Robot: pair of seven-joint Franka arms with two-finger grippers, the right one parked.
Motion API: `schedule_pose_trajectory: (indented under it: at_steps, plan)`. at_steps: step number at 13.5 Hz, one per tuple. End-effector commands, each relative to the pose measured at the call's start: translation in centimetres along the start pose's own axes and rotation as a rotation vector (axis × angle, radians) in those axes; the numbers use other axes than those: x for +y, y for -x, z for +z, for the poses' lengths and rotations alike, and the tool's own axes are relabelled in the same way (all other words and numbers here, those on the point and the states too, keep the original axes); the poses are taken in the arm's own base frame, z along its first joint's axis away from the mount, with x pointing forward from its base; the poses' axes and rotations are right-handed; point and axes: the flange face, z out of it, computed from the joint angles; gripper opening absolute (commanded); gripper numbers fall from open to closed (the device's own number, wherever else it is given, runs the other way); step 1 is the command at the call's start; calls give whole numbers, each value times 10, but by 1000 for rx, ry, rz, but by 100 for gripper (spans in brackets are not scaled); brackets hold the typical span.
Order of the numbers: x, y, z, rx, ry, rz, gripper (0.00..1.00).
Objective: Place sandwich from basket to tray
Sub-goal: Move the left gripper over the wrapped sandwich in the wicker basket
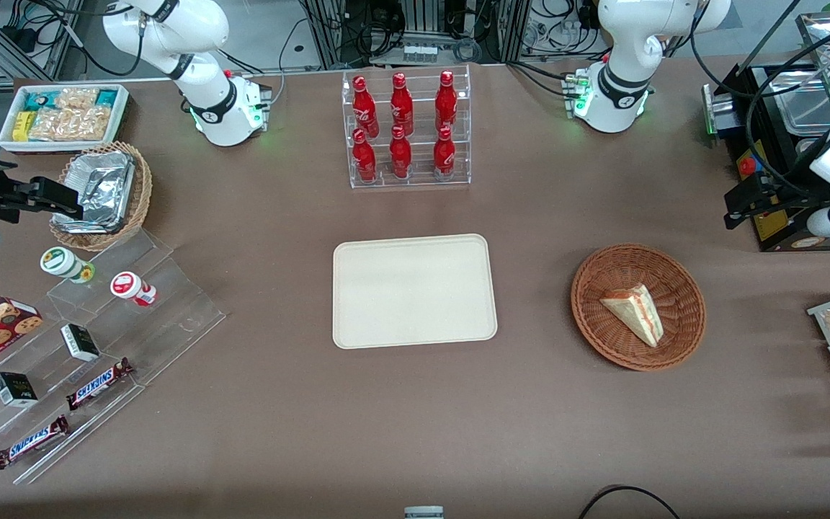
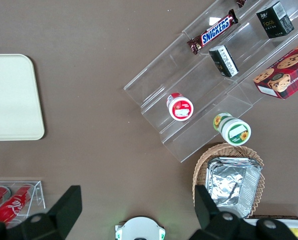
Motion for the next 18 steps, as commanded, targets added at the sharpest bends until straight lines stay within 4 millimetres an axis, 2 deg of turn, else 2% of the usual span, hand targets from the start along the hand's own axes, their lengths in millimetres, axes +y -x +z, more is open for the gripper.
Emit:
schedule_pose_trajectory:
  at_steps: [1,4,11,14,18]
  plan:
    - [2,0,4,-24,-3,-8,100]
    - [1,-4,15,-39,-7,-11,100]
    - [3,-19,122,-72,-13,-110,100]
    - [6,-20,150,-49,-13,-153,100]
    - [6,-11,203,-7,-8,-304,100]
